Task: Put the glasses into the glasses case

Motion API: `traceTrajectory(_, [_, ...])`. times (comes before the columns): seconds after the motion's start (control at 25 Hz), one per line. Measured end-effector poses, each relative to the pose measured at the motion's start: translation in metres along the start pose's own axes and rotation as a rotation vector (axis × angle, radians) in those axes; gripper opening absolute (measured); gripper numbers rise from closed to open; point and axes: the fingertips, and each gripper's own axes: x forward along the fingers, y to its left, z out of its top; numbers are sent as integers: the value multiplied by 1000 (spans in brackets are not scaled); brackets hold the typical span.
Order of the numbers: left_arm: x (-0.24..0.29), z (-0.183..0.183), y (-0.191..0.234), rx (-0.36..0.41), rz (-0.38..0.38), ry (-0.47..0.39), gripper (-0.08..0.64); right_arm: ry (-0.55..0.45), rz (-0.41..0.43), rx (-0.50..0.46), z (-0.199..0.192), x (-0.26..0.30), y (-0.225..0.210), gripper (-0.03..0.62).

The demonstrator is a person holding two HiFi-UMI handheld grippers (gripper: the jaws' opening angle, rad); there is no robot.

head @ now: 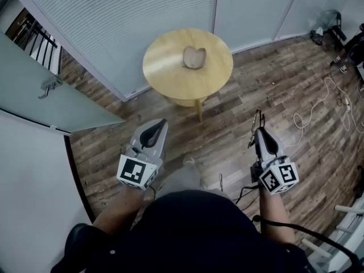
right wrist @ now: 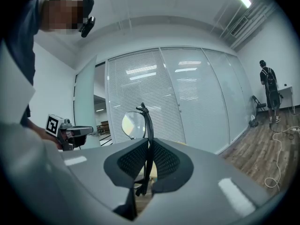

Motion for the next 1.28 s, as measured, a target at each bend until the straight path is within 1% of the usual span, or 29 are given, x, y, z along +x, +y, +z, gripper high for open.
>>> traceTrajectory(0.12, [30,2,24,-4,-24,-3,0,9,-20,-8,7,25,-8,37])
traceTrajectory(0.28, [69,2,48,3,-69,-13,0,21,-50,2,8,56,-20,37])
traceTrajectory(0.52, [113,1,89,2,-108,-25,0,38,-89,-3,13,103,-34,38])
traceTrajectory(0.72, [144,-7,120,-2,-119,-35,0,49,-107,-13,16,135,-39,37])
traceTrajectory(0.84, [161,-9,130,-10,-125,-33,0,57,-109,-13,16,150,-43,37])
traceTrajectory(1.0, [179,-3,141,5,-119,-25,0,63,-104,-10,20,169,-53,37])
traceTrajectory(1.28, [215,-15,165,-6,-72,-29,0,71,-40,-6,20,221,-82,37])
